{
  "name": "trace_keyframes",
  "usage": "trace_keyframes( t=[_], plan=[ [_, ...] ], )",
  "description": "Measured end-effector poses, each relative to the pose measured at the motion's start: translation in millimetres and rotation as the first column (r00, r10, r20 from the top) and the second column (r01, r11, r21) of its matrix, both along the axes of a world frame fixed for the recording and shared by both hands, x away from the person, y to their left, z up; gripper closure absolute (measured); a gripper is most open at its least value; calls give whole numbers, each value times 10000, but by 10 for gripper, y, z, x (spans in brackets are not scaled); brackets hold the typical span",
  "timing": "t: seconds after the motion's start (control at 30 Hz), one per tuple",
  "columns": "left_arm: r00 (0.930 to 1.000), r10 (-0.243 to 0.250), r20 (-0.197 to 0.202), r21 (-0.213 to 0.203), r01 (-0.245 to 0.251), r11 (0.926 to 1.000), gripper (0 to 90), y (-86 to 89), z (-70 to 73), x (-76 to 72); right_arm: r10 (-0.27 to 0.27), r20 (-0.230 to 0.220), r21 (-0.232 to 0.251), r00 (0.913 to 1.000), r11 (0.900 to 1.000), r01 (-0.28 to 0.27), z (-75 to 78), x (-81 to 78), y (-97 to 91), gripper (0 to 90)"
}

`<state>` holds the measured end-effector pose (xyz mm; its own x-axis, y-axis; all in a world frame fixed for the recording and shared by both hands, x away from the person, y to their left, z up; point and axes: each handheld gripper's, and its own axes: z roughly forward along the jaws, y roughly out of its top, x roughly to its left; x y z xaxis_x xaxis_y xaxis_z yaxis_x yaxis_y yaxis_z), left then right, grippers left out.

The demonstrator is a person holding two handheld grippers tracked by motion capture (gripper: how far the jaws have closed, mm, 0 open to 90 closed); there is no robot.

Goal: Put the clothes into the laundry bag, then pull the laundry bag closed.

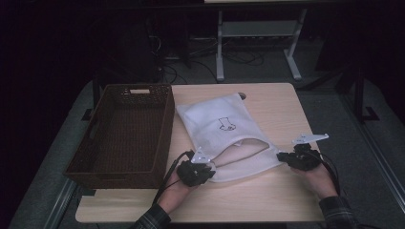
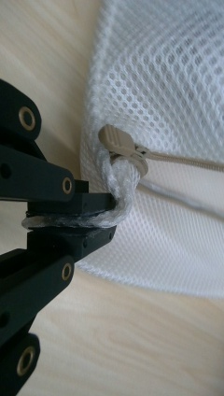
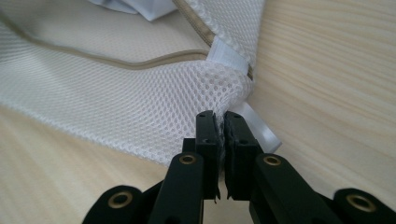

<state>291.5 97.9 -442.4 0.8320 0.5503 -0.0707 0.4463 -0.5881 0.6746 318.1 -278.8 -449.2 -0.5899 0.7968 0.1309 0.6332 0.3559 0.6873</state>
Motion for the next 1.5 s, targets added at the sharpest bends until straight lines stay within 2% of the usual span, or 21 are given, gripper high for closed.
trace_keyframes(
  t=[0.3, 0.6, 0.67, 0.73, 0.8, 0.87, 0.97, 1.03, 1.1, 1.23, 1.4, 1.5],
  plan=[
    [9973, 701, -225, 373, -692, 9969, 841, 157, -31, 90, 409, 36, -442, 9992, 9982, -407, 34, -314, 131, 847],
    [9964, 733, -415, 638, -706, 9955, 806, 232, -62, -21, 1046, -170, -887, 9944, 9904, -1057, -2, -563, 224, 830],
    [9962, 825, -280, 668, -805, 9945, 737, 242, -43, -39, 1129, -115, -771, 9935, 9905, -1134, 5, -589, 218, 780],
    [9956, 914, -199, 500, -903, 9947, 647, 253, 4, -54, 1124, 114, -427, 9936, 9928, -1119, 59, -600, 190, 666],
    [9956, 937, -7, 376, -936, 9949, 588, 259, 66, -72, 1058, 479, -241, 9932, 9942, -1048, 110, -609, 168, 592],
    [9958, 887, 212, 140, -890, 9959, 545, 266, 132, -87, 1050, 663, 87, 9923, 9944, -1058, 157, -606, 142, 544],
    [9969, 723, 310, -44, -722, 9974, 497, 264, 195, -93, 1111, 791, 430, 9907, 9925, -1147, 199, -599, 121, 521],
    [9980, 595, 232, -60, -593, 9982, 482, 263, 222, -98, 1192, 853, 430, 9892, 9914, -1232, 206, -590, 133, 516],
    [9979, 535, 360, -38, -534, 9986, 466, 275, 261, -112, 1267, 876, 406, 9881, 9906, -1306, 205, -583, 149, 507],
    [9969, 450, 643, -367, -427, 9984, 448, 300, 364, -127, 1423, 988, 625, 9849, 9869, -1489, 229, -556, 176, 493],
    [9969, 185, 761, -636, -136, 9979, 495, 254, 392, -90, 1632, 1124, 807, 9802, 9817, -1727, 290, -470, 238, 495],
    [9964, 194, 824, -715, -136, 9973, 525, 219, 405, -49, 1710, 1188, 929, 9781, 9788, -1824, 322, -413, 278, 502]
  ],
)
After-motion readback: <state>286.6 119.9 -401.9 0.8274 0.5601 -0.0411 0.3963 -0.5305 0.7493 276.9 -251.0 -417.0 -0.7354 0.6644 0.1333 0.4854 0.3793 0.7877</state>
